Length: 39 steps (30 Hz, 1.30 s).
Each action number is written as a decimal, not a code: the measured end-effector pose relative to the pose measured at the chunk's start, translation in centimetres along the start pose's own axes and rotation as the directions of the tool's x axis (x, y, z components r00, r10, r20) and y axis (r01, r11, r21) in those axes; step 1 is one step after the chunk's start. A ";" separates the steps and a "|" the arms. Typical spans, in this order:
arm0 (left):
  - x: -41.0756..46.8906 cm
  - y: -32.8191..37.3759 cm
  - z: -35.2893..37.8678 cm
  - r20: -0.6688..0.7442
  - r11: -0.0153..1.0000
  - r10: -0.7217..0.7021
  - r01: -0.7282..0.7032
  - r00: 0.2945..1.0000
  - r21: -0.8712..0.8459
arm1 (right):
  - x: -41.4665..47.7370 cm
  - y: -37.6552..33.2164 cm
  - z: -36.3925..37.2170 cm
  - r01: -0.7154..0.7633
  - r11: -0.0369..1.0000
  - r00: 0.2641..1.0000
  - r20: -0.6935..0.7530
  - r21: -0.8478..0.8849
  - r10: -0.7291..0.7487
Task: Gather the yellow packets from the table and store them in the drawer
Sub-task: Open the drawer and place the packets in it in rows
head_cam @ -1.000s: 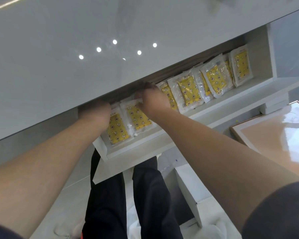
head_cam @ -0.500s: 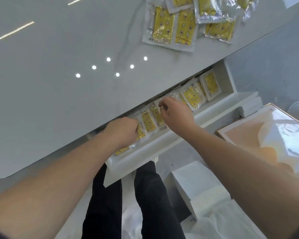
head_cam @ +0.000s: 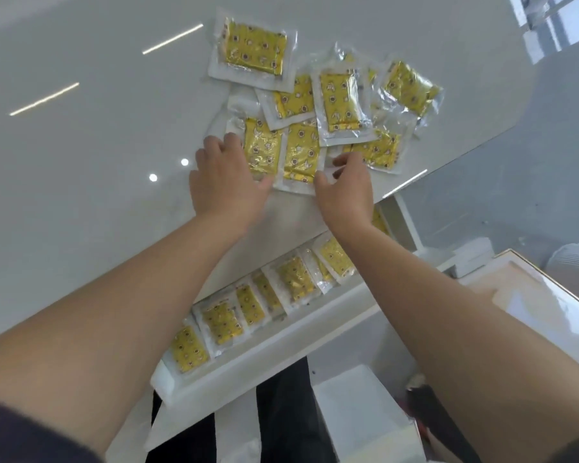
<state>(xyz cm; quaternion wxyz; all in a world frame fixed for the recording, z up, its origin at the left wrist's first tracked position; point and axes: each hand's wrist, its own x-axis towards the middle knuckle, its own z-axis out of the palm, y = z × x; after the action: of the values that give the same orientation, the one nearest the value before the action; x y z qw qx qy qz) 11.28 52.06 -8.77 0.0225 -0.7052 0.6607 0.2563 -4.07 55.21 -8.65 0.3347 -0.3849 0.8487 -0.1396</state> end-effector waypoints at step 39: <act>9.9 6.8 -0.8 0.202 0.976 0.218 -0.217 0.955 -0.028 | 10.7 -3.1 -5.1 0.018 0.986 0.997 0.082 -0.166 -0.004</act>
<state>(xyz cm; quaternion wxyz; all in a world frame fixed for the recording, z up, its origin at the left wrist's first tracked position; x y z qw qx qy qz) 5.11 41.75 -9.87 0.0599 -0.5982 0.7277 0.3301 -10.96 45.05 -8.30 0.3348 -0.4216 0.8410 -0.0541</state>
